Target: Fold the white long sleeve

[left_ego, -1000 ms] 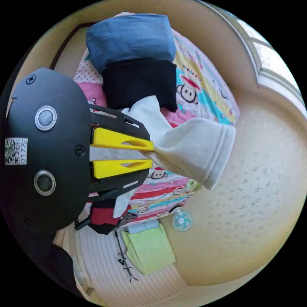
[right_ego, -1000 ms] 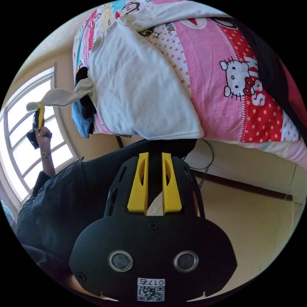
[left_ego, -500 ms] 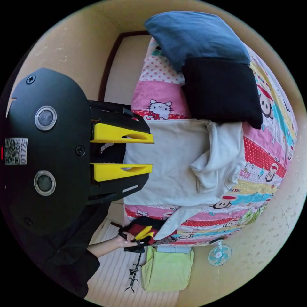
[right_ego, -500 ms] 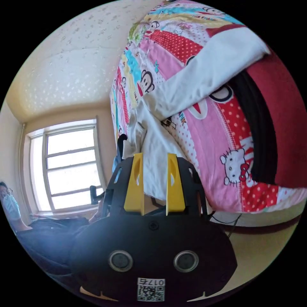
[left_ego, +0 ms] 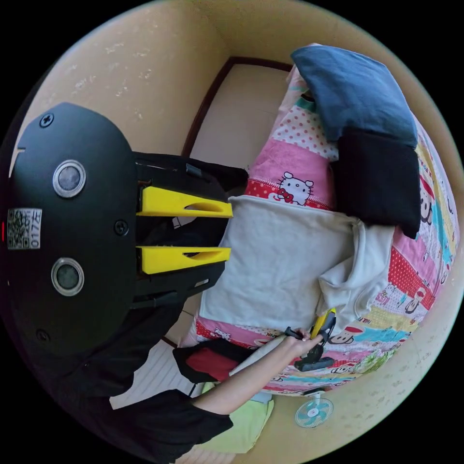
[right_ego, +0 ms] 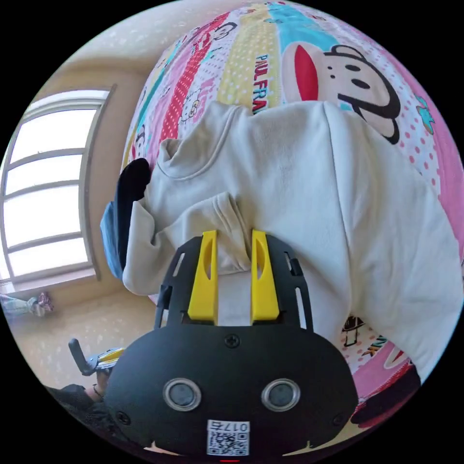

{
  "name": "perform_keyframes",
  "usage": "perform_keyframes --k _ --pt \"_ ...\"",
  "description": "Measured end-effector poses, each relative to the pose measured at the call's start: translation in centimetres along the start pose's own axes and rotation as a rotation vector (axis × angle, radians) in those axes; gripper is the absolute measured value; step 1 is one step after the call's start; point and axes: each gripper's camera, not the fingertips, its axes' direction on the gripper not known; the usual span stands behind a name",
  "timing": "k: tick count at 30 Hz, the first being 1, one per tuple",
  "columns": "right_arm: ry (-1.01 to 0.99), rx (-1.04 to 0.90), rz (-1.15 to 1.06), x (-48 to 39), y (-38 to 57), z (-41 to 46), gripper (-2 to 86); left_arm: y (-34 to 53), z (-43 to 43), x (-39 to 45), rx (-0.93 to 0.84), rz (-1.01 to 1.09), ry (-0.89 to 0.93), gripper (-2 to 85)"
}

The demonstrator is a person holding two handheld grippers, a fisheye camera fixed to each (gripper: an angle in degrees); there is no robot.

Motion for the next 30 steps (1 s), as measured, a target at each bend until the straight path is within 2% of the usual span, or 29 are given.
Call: perform_keyframes --k 3,7,9,11,12,15,17,23,28,30 --pt "-0.015 0.098 -0.189 -3.0 1.4 -4.6 4.7 0.3 0.2 -0.9 0.016 -0.047 0.05 9.7" --pt "0.119 0.23 -0.16 -3.0 3.9 -9.0 4.2 -0.2 0.7 -1.1 0.003 -0.071 0.054 9.7" --pt "0.134 0.202 -0.085 -0.4 4.2 -8.1 4.4 -0.7 0.8 -0.9 0.005 -0.063 0.06 9.7" --pt "0.077 0.12 0.056 4.2 5.6 -7.0 5.4 -1.4 0.9 -0.6 0.0 -0.05 0.047 9.6" --pt "0.049 0.139 0.079 5.1 6.5 -7.5 5.9 -1.9 0.9 -0.4 -0.006 -0.043 0.036 9.5" --pt "-0.065 0.313 0.237 9.9 13.5 -11.6 7.8 -3.0 0.9 0.1 -0.009 -0.024 0.041 9.4" --pt "-0.098 0.415 0.457 13.9 20.5 -13.9 10.3 -3.4 0.9 0.3 -0.017 -0.014 0.045 9.3" --pt "-0.054 0.823 0.832 19.1 34.8 -19.4 12.4 -5.1 1.3 0.2 -0.042 -0.003 0.054 9.4" --pt "-0.215 0.825 1.025 25.0 33.2 -18.4 12.3 -6.7 2.0 -0.2 -0.071 -0.002 0.051 9.3" --pt "-0.146 0.762 1.085 26.0 31.7 -18.6 10.2 -7.0 2.2 -0.5 -0.079 -0.006 0.056 9.4"
